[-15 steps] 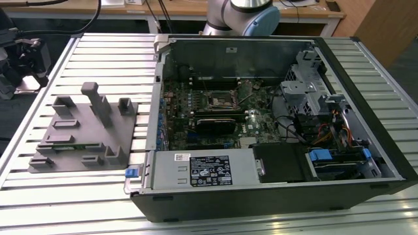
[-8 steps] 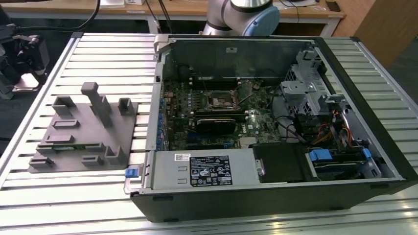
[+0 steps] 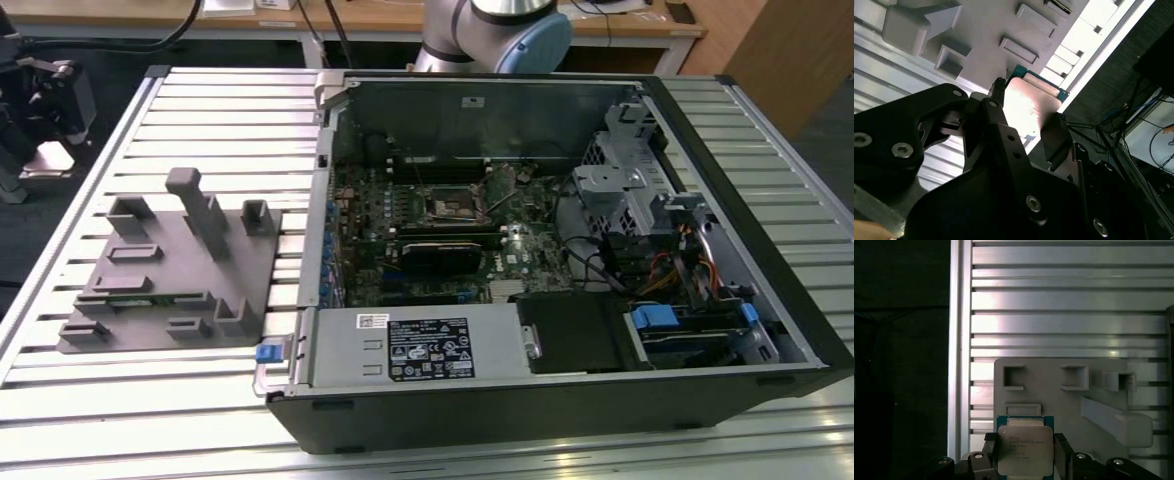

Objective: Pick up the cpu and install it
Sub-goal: 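Pick up the cpu and move it towards the insertion slot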

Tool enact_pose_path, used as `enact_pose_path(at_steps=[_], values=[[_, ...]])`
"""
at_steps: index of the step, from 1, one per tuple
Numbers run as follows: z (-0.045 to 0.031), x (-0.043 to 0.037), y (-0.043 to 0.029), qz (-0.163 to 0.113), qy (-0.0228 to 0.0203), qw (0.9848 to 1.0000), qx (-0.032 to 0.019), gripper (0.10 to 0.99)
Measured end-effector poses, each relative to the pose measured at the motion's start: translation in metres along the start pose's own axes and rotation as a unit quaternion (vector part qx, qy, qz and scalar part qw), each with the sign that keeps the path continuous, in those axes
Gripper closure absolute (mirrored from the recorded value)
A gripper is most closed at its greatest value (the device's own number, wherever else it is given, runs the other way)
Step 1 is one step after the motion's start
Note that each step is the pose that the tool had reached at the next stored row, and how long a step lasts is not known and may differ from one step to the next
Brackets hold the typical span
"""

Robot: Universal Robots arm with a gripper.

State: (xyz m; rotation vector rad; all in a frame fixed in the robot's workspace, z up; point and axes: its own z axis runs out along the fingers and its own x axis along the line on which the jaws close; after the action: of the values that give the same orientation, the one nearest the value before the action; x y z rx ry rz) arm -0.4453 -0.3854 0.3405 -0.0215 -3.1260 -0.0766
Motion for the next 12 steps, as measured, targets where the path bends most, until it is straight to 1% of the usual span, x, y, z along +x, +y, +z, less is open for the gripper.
enact_pose_path(at_steps=[12], values=[[-0.0209,0.0004,0.0049,0.0,0.0,1.0,0.0,0.545]])
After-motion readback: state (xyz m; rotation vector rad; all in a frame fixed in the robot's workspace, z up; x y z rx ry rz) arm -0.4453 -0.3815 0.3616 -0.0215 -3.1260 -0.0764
